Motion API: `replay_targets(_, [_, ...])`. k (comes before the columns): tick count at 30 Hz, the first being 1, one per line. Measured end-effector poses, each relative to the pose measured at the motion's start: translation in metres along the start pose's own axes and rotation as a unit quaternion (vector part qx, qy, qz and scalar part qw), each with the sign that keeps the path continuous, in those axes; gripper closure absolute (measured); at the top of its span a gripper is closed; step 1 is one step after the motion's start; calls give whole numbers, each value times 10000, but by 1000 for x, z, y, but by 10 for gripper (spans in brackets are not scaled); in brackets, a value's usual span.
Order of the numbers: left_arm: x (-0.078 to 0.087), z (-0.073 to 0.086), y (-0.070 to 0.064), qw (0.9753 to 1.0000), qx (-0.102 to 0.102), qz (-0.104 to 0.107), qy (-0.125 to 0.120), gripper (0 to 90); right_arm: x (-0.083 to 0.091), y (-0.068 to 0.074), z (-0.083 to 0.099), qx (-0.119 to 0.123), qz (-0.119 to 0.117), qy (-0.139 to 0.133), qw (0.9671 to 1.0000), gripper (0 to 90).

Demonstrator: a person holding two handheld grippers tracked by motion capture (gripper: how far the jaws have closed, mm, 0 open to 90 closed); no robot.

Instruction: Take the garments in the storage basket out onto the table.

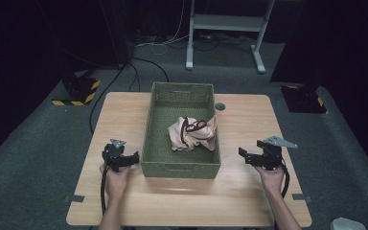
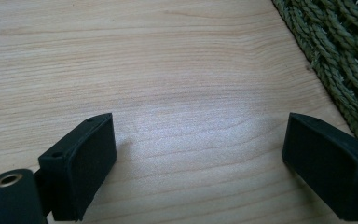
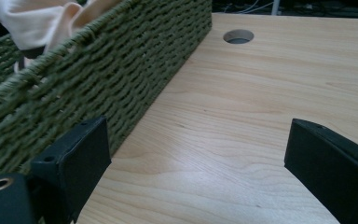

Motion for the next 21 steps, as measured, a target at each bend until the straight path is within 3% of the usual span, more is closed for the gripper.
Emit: replay_targets(21, [0,0,0,10000,9,2,-4,98,-1,32,-25,122,-409,-201,9989,73])
Point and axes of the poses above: each handheld gripper's, and its own axes: x roughly backward along the jaws, z roughly out of its underside, y roughly to its left, the point moved 9 cm from there along -x, roughly forward along the jaws, and after that the axes turned 9 degrees about -y, right-handed, at the moved point
